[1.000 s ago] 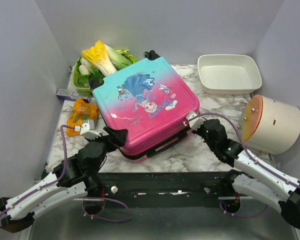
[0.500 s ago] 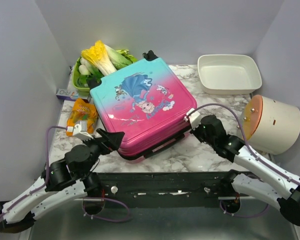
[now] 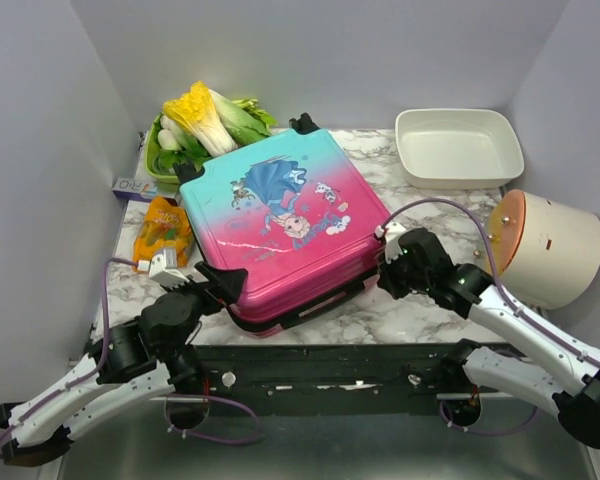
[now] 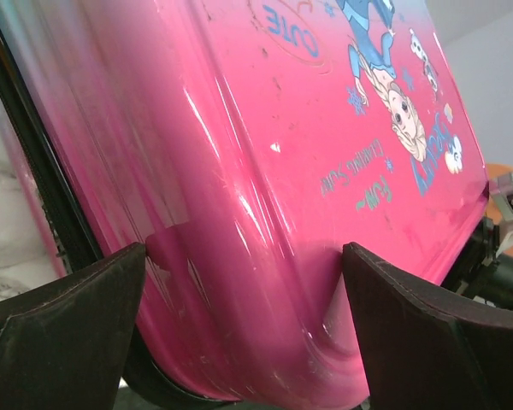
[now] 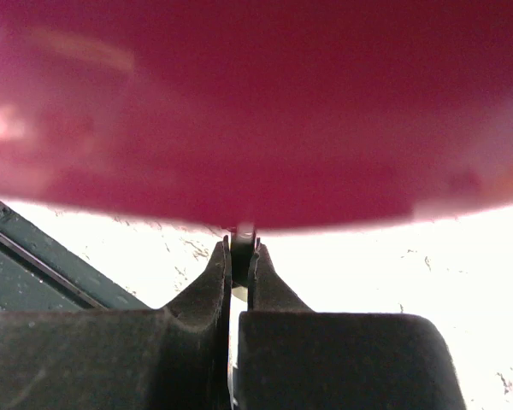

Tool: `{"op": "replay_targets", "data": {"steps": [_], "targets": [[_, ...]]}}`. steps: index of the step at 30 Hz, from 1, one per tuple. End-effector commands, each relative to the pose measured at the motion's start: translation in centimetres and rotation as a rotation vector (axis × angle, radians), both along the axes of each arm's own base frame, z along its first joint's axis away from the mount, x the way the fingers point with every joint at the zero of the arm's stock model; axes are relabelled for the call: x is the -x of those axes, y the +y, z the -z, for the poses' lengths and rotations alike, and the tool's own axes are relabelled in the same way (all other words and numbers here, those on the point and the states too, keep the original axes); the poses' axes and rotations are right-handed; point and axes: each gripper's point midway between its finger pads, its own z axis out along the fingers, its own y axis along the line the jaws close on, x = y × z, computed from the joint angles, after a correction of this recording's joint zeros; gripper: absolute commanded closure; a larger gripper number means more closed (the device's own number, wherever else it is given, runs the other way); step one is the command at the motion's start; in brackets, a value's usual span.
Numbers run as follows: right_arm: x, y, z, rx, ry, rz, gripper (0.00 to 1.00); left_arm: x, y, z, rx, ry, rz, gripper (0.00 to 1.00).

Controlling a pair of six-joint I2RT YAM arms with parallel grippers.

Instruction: Open, take out, and arrange the luggage

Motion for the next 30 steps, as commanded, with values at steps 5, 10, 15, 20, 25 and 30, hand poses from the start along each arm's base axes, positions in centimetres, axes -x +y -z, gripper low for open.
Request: {"op": "replay_targets", "data": {"steps": [5,10,15,20,25,30], "targets": [[1.2,7.4,-6.7,-0.398,-0.281,-0.383,0.99,-0.4,-5.2,2.7,0.047,0.01,0.135,0.01],[3.1,10.6,-6.1,-0.421,-0.207,-0.514,0.99,-0.4,-9.2,2.2,0.137,0.001,0.242,0.01],[4.7,14.0,-7.1,-0.446,-0.221,-0.594,0.99,-0.2,-11.9,2.4,0.19,0.014,0.316,0.01],[6.2,17.5,-6.4,-0.415,-0.191,-0.629,0.99,-0.1,-13.0,2.3,0.208,0.02,0.342,0.01],[9.7,22.4,-9.1,-0.519,-0.232,-0.756,0.99,0.2,-13.5,1.6,0.238,0.0,0.364,0.01],[8.0,22.1,-9.6,-0.519,-0.252,-0.585,0.99,-0.5,-11.4,1.8,0.11,0.016,0.288,0.01]]}}
